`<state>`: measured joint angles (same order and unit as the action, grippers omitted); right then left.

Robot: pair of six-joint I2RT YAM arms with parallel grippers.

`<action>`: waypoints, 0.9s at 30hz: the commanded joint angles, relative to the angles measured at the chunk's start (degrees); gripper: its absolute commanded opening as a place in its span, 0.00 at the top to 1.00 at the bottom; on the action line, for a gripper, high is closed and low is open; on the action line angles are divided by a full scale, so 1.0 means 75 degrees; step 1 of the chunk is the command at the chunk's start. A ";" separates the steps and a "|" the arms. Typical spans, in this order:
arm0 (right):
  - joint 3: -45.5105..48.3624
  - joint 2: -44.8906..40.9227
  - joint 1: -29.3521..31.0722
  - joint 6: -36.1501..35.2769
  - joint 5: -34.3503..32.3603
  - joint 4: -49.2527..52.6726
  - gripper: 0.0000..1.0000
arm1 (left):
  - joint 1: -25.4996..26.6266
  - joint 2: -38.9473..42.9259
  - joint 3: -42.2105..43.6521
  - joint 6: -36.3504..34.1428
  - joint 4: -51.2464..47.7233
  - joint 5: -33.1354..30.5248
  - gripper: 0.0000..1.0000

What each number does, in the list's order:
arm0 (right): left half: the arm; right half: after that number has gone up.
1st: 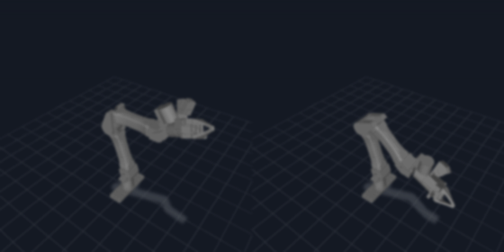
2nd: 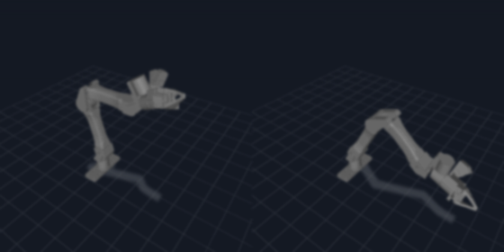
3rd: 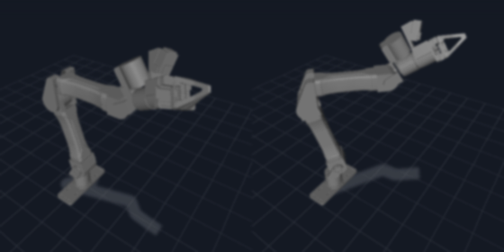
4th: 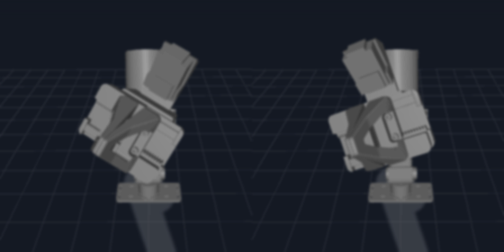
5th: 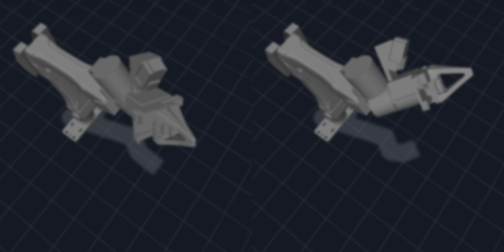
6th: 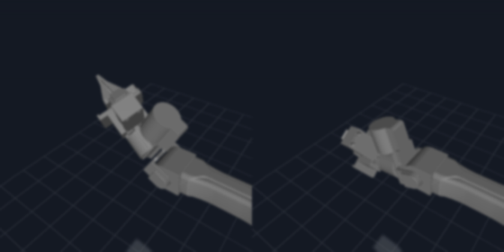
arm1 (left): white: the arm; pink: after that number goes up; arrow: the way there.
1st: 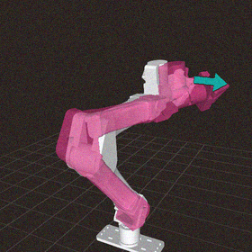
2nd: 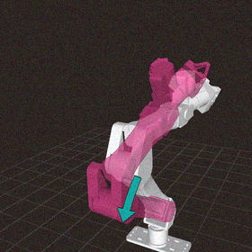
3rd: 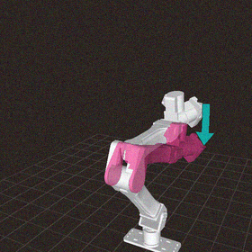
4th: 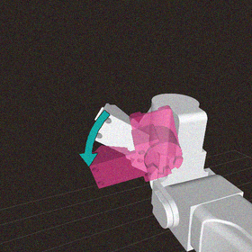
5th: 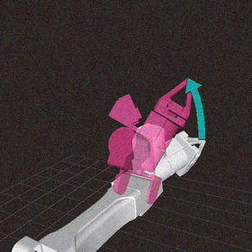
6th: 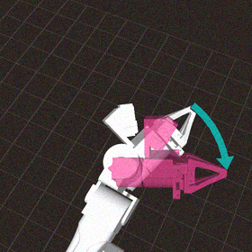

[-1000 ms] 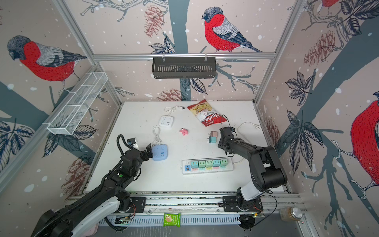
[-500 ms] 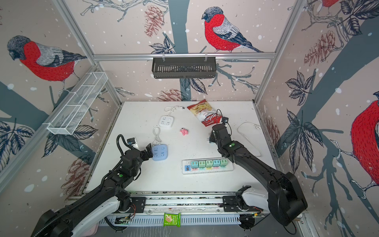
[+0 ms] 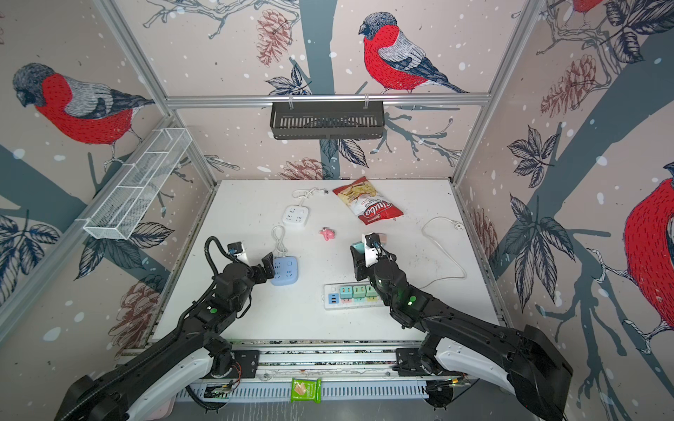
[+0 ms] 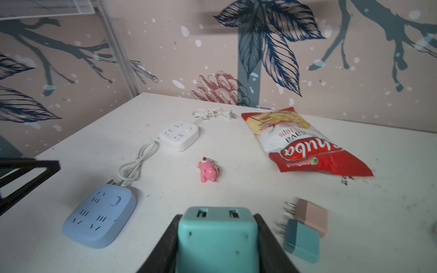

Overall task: Insert the plug
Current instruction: 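Carry the teal adapter toward the left gripper while the left reaches to meet it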

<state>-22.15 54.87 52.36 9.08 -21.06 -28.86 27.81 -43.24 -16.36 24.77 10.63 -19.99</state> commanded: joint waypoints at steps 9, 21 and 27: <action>0.0837 0.0600 0.0621 -0.2812 0.1358 -0.3881 0.81 | 0.0003 0.1030 -0.1609 0.0220 -0.1739 0.3049 0.07; 0.1179 0.0959 0.0933 -0.4012 0.1969 -0.4288 0.83 | 0.0564 0.1003 -0.2268 0.0356 -0.1599 0.5708 0.22; 0.1517 0.0837 0.1177 -0.4456 0.1900 -0.4498 0.82 | 0.2039 0.0494 -0.2481 0.0117 -0.1500 0.4900 0.25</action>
<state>-11.27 61.45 60.60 -21.45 -6.87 -58.41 39.88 -38.17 -34.13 26.70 -2.37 18.81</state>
